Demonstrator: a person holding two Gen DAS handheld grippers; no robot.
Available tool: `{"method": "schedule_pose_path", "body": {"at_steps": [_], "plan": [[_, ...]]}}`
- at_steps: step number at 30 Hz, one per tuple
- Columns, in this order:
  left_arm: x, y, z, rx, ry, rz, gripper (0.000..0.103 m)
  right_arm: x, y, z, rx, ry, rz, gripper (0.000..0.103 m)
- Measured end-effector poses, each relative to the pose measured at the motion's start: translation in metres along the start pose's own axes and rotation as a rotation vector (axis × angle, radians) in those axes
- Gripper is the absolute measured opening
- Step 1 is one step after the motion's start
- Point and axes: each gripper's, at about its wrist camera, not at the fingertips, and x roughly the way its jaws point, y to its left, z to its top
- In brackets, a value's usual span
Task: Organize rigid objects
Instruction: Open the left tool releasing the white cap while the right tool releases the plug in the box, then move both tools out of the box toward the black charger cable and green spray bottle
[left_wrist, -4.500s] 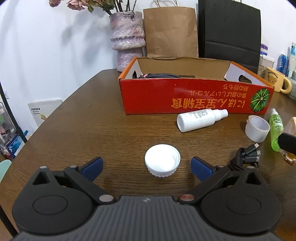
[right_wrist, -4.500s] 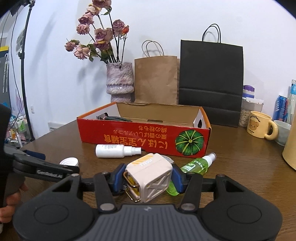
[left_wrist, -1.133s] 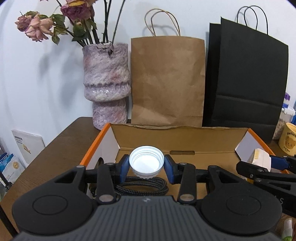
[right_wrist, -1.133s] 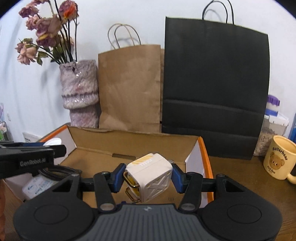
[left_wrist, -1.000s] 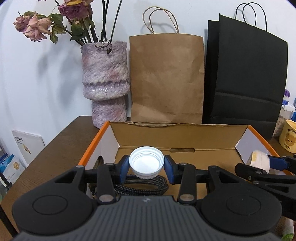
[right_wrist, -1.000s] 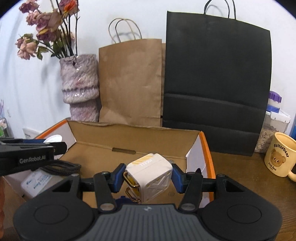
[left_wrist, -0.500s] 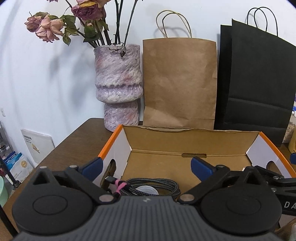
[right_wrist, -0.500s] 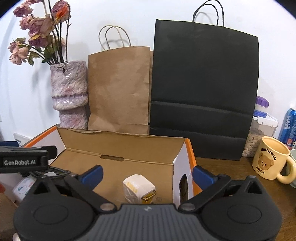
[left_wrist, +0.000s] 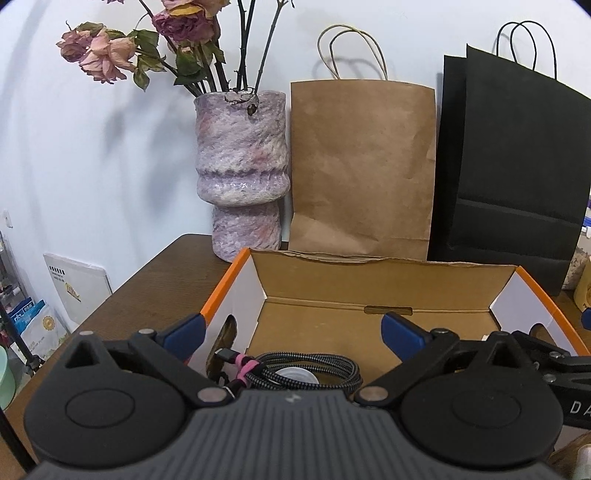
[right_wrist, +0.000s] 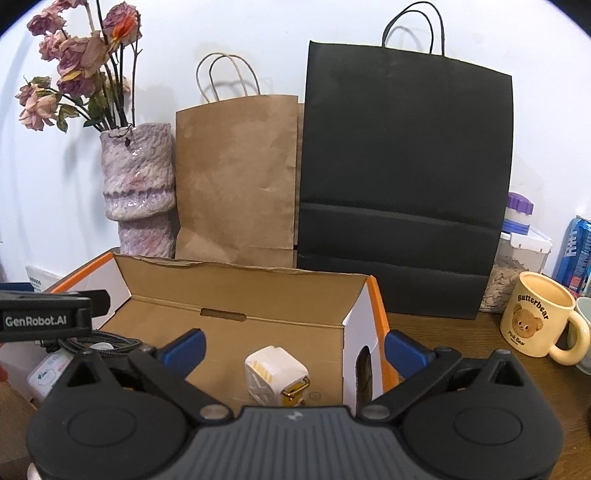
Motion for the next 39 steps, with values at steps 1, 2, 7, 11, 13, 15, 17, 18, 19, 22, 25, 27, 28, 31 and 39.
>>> {"method": "schedule_pose_path", "body": {"at_steps": [1,2,7,11,13,15,17,18,19,22,25,27,28,31,39], "plan": [[-0.002,0.0,0.0,-0.002,-0.002,-0.001,0.103,-0.002,0.0,0.0,0.002,-0.003,-0.001,0.103],[-0.004,0.001,0.0,-0.003,-0.004,-0.002,0.103,-0.004,-0.001,0.0,0.004,-0.005,-0.001,0.103],[-0.018,0.001,-0.003,-0.003,-0.024,-0.012,0.103,-0.017,-0.003,-0.003,-0.003,-0.019,-0.01,0.103],[-0.028,0.002,-0.005,-0.001,-0.038,-0.021,0.103,-0.027,-0.006,-0.006,-0.002,-0.023,-0.016,0.103],[-0.033,0.002,-0.007,-0.001,-0.041,-0.024,0.103,-0.033,-0.008,-0.009,-0.002,-0.024,-0.02,0.103],[-0.038,0.002,-0.01,-0.001,-0.042,-0.028,0.103,-0.038,-0.01,-0.011,-0.001,-0.026,-0.024,0.103],[-0.044,0.003,-0.013,-0.001,-0.045,-0.03,0.103,-0.044,-0.011,-0.014,-0.002,-0.027,-0.027,0.103],[-0.046,0.003,-0.014,-0.002,-0.046,-0.031,0.103,-0.047,-0.011,-0.015,-0.003,-0.028,-0.03,0.103],[-0.049,0.004,-0.015,-0.002,-0.046,-0.029,0.103,-0.05,-0.012,-0.017,-0.004,-0.029,-0.033,0.103],[-0.057,0.005,-0.02,-0.008,-0.049,-0.03,0.103,-0.06,-0.014,-0.022,-0.003,-0.03,-0.04,0.103],[-0.067,0.007,-0.024,-0.014,-0.048,-0.032,0.103,-0.069,-0.016,-0.028,-0.004,-0.027,-0.048,0.103],[-0.072,0.008,-0.028,-0.016,-0.048,-0.033,0.103,-0.076,-0.017,-0.032,-0.006,-0.024,-0.052,0.103],[-0.076,0.009,-0.03,-0.018,-0.048,-0.032,0.103,-0.079,-0.018,-0.034,-0.006,-0.022,-0.053,0.103],[-0.086,0.009,-0.037,-0.02,-0.043,-0.036,0.103,-0.089,-0.019,-0.041,-0.006,-0.015,-0.059,0.103],[-0.113,0.003,-0.065,0.002,-0.024,-0.068,0.103,-0.118,-0.022,-0.07,-0.01,0.014,-0.064,0.103]]}}
